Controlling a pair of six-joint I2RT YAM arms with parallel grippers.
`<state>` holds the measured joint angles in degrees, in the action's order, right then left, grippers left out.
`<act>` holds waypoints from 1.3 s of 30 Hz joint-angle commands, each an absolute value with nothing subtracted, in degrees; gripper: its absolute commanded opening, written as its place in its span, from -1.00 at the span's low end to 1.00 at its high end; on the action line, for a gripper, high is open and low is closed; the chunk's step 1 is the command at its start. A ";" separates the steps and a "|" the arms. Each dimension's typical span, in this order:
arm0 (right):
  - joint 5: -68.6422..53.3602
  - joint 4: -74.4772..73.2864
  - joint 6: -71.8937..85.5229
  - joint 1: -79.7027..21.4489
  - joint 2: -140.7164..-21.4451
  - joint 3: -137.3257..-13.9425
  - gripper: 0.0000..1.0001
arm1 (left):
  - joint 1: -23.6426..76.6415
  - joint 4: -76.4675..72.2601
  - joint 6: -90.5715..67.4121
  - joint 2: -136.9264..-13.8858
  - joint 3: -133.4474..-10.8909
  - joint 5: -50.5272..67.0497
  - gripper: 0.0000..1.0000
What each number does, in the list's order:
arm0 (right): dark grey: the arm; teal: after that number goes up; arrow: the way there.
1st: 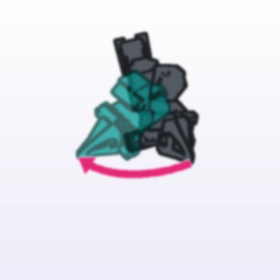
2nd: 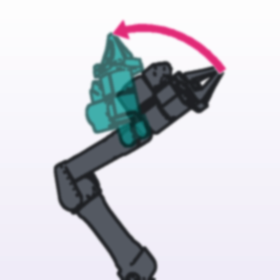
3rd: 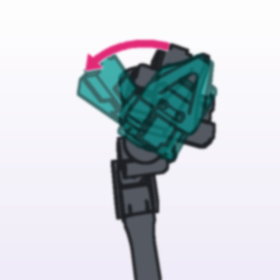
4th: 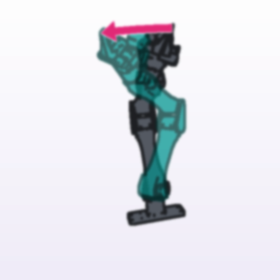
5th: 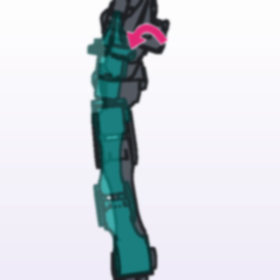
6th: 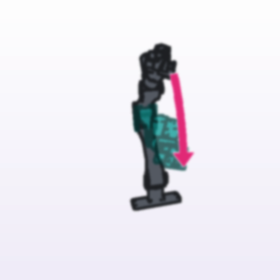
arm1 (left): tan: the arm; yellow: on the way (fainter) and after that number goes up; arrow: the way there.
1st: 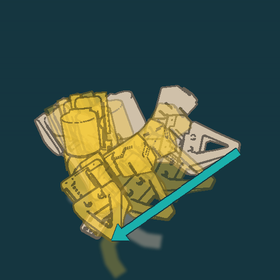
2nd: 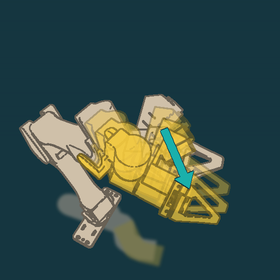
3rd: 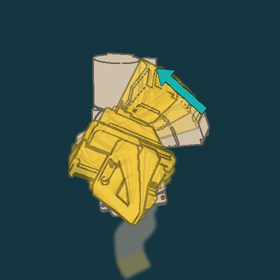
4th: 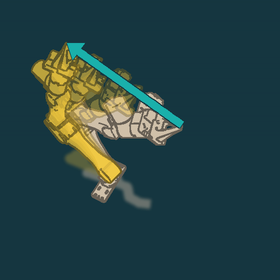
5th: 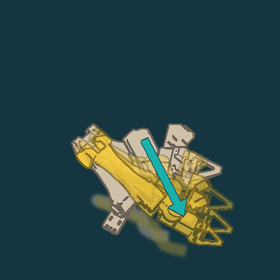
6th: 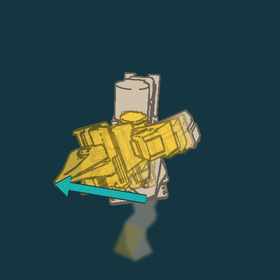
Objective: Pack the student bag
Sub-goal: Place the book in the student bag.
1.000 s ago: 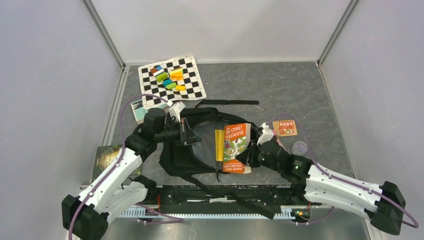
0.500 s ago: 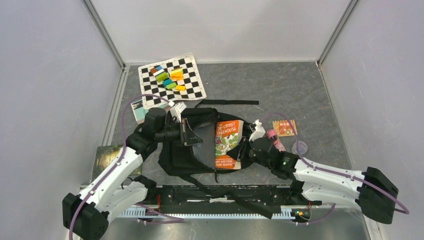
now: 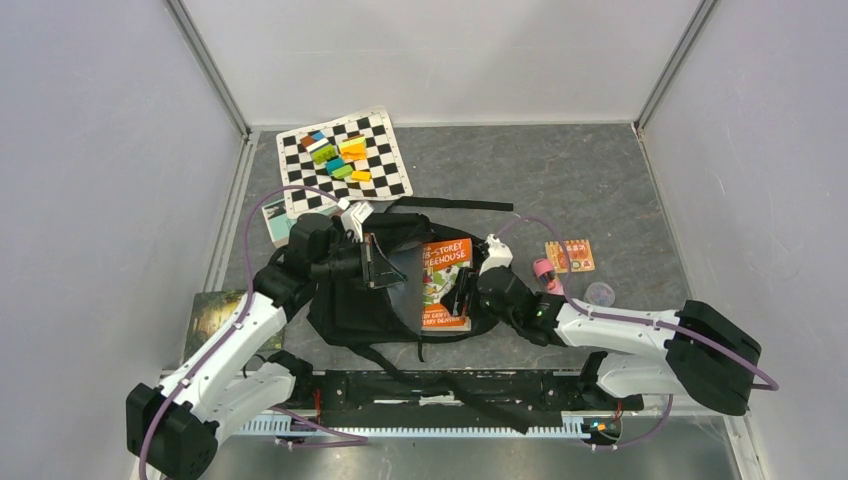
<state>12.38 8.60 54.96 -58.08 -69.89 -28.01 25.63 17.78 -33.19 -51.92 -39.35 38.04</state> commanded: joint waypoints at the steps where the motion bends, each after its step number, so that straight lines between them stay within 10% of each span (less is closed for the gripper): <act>1: 19.92 2.01 49.59 -58.10 -70.03 -29.00 0.39 | 25.58 15.28 -32.87 -52.45 -39.01 38.61 -0.96; 6: 20.62 1.04 47.49 -58.09 -69.26 -29.27 0.46 | 25.59 15.36 -32.76 -53.24 -38.60 37.47 -0.96; 16: 14.93 8.23 46.61 -58.09 -73.58 -29.52 -0.24 | 25.58 15.64 -32.39 -54.23 -38.98 37.27 -0.96; 26: 10.72 16.00 45.97 -58.36 -82.92 -34.48 -0.35 | 25.58 15.25 -32.21 -54.91 -38.86 37.18 -0.96; 33: 11.74 16.34 45.71 -58.45 -82.57 -34.43 -0.32 | 25.60 18.64 -31.47 -54.25 -38.91 28.83 -0.92; 39: 14.95 12.42 44.12 -58.47 -75.63 -32.53 0.10 | 25.40 23.01 -33.05 -55.44 -38.42 14.98 -0.31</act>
<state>12.12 14.81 46.28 -58.13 -80.95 -33.17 25.61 20.27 -33.12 -54.74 -38.70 26.55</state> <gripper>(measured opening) 0.498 0.235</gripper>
